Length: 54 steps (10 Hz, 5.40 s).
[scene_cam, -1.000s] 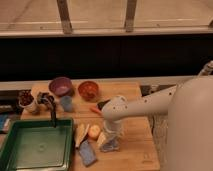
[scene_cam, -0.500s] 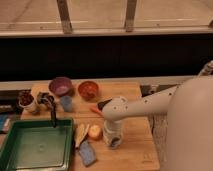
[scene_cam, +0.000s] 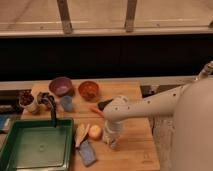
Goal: Wipe tray with towel
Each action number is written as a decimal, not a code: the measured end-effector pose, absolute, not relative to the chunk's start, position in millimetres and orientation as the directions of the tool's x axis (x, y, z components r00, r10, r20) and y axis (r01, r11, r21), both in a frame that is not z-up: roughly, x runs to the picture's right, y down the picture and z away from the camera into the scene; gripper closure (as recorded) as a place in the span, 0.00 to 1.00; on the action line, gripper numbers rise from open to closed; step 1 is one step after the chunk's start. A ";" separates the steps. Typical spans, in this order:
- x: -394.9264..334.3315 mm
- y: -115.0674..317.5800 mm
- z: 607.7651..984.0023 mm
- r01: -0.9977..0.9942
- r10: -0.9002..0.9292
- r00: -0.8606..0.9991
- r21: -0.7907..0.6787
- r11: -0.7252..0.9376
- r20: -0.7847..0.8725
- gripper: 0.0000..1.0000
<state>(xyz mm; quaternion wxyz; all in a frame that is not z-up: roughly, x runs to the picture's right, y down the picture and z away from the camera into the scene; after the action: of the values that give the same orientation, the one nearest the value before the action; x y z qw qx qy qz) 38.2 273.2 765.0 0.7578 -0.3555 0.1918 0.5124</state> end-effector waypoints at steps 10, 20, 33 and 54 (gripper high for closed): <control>71.5 172.8 730.2 -0.935 0.788 0.343 -0.269 0.233 -0.511 1.00; -33.5 140.6 726.2 -0.838 0.749 0.521 -0.411 0.359 -0.409 1.00; -138.3 159.6 707.3 -0.599 0.663 0.722 -0.659 0.456 -0.198 1.00; -292.4 218.0 706.7 -0.214 0.469 0.880 -0.819 0.532 0.075 1.00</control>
<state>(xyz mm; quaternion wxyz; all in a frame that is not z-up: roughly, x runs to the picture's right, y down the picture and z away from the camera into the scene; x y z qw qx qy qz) -292.4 218.0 706.7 0.8632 -0.4414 -0.1447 0.1978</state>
